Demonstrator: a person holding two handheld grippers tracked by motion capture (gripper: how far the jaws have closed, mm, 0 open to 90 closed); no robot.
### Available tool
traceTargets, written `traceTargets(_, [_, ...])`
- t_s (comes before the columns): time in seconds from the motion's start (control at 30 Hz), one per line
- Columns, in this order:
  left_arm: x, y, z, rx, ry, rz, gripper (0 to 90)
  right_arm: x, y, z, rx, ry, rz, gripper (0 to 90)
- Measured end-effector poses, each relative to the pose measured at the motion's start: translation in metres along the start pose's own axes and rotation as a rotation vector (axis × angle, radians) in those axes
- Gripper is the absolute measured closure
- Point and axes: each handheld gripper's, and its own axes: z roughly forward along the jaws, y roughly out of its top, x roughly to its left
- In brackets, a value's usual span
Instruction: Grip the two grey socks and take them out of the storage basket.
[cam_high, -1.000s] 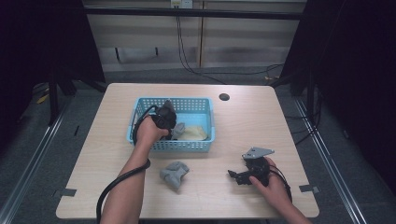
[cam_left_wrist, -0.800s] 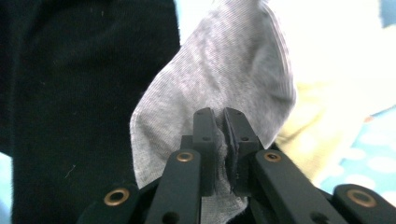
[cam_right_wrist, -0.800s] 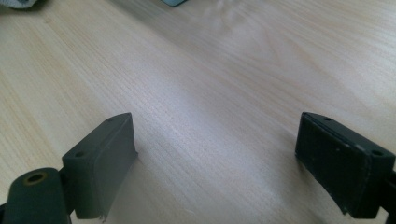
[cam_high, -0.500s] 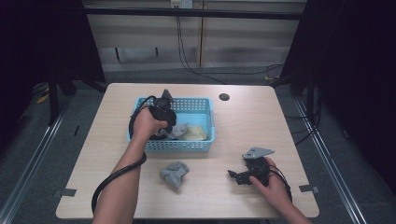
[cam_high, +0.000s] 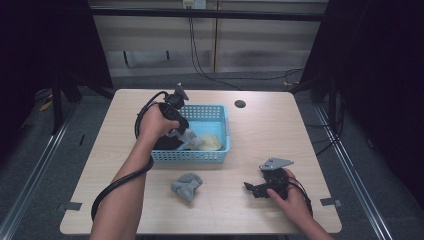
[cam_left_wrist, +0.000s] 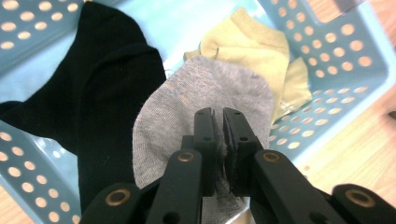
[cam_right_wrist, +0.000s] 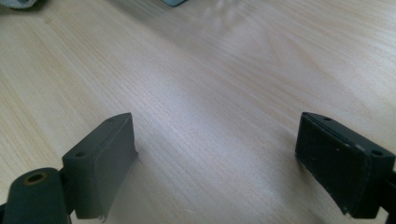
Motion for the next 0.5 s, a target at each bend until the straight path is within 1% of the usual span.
traceTargets(0.07, [-0.004, 0.002, -0.006, -0.004, 0.003, 0.011, 85.0, 0.000, 0.000, 0.000, 0.000, 0.001, 0.000, 11.6])
traceTargets(0.2, [-0.008, 0.005, -0.011, -0.011, 0.001, 0.020, 85.1, 0.000, 0.000, 0.000, 0.000, 0.001, 0.000, 11.6])
traceTargets(0.27, [-0.011, 0.009, -0.016, -0.012, -0.004, 0.025, 85.2, 0.000, 0.000, 0.000, 0.001, 0.000, 0.000, 11.6])
traceTargets(0.4, [-0.015, 0.010, -0.020, -0.016, -0.010, 0.032, 85.2, 0.000, 0.000, 0.000, 0.002, 0.000, 0.000, 11.6])
traceTargets(0.43, [-0.015, 0.010, -0.022, -0.017, -0.014, 0.040, 85.2, 0.000, 0.000, 0.000, 0.002, 0.000, 0.000, 11.6])
traceTargets(0.47, [-0.017, 0.010, -0.025, -0.015, -0.023, 0.036, 85.2, 0.000, 0.000, 0.000, 0.002, 0.000, 0.000, 11.6])
traceTargets(0.5, [-0.017, 0.010, -0.025, -0.015, -0.023, 0.036, 85.2, 0.000, 0.000, 0.000, 0.002, 0.000, 0.000, 11.6])
